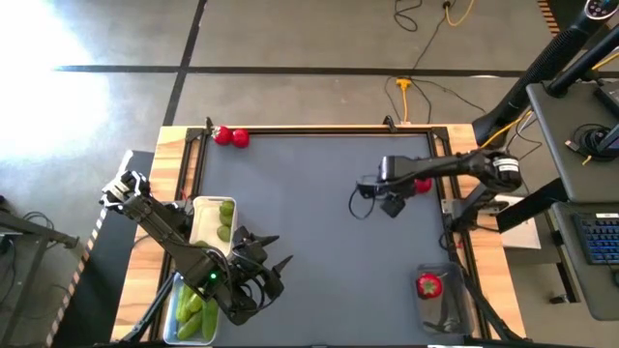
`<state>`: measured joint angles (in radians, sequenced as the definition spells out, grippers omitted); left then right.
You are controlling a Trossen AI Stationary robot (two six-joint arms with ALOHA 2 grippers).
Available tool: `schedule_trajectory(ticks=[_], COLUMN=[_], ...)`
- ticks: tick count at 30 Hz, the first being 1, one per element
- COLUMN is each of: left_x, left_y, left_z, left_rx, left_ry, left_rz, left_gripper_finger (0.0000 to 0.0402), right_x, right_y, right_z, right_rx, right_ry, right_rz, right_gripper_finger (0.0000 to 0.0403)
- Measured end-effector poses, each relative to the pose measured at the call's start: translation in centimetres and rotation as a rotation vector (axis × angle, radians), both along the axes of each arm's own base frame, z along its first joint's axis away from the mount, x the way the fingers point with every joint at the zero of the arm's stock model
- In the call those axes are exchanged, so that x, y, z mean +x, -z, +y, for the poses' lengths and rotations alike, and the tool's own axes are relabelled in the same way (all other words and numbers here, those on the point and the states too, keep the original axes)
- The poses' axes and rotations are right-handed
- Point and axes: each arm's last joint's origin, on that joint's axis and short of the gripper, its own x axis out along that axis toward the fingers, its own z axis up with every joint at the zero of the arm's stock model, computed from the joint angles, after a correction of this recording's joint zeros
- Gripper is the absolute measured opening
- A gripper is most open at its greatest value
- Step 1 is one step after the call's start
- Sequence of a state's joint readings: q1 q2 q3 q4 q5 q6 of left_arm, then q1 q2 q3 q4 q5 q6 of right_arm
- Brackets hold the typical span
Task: Sort produce into baskets
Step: Put the red tomato into the black bin
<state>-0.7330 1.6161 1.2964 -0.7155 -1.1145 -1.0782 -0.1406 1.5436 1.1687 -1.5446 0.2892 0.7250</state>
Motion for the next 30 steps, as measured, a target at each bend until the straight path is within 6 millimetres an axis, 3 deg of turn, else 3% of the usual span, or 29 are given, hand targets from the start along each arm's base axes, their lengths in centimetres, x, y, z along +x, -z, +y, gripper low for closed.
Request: schedule_trajectory(ticks=[5, 9, 14, 23, 30], left_x=[0.0, 0.0, 0.1, 0.2, 0.2], left_y=[0.0, 0.0, 0.0, -0.2, -0.2], left_z=[0.0, 0.0, -0.1, -0.2, -0.2], left_rx=[-0.001, -0.005, -0.008, -0.028, -0.029], left_ry=[0.0, 0.0, 0.0, 0.0, 0.0], left_rz=[-0.001, -0.006, -0.008, -0.032, -0.032], left_gripper_finger=[0.0278, 0.0278, 0.0278, 0.0278, 0.0278], right_x=[-0.8, -1.1, -1.6, -4.0, -6.3], right_y=[0.5, 0.4, 0.4, 0.8, 2.5], right_z=[-2.0, -2.3, -2.4, -4.2, -7.0], right_rx=[-0.034, -0.128, -0.117, 0.026, 0.041], right_ry=[-0.002, -0.044, -0.056, 0.119, 0.34], right_rz=[0.052, 0.073, 0.07, -0.109, -0.273], right_gripper_finger=[0.0363, 0.0363, 0.0363, 0.0363, 0.0363])
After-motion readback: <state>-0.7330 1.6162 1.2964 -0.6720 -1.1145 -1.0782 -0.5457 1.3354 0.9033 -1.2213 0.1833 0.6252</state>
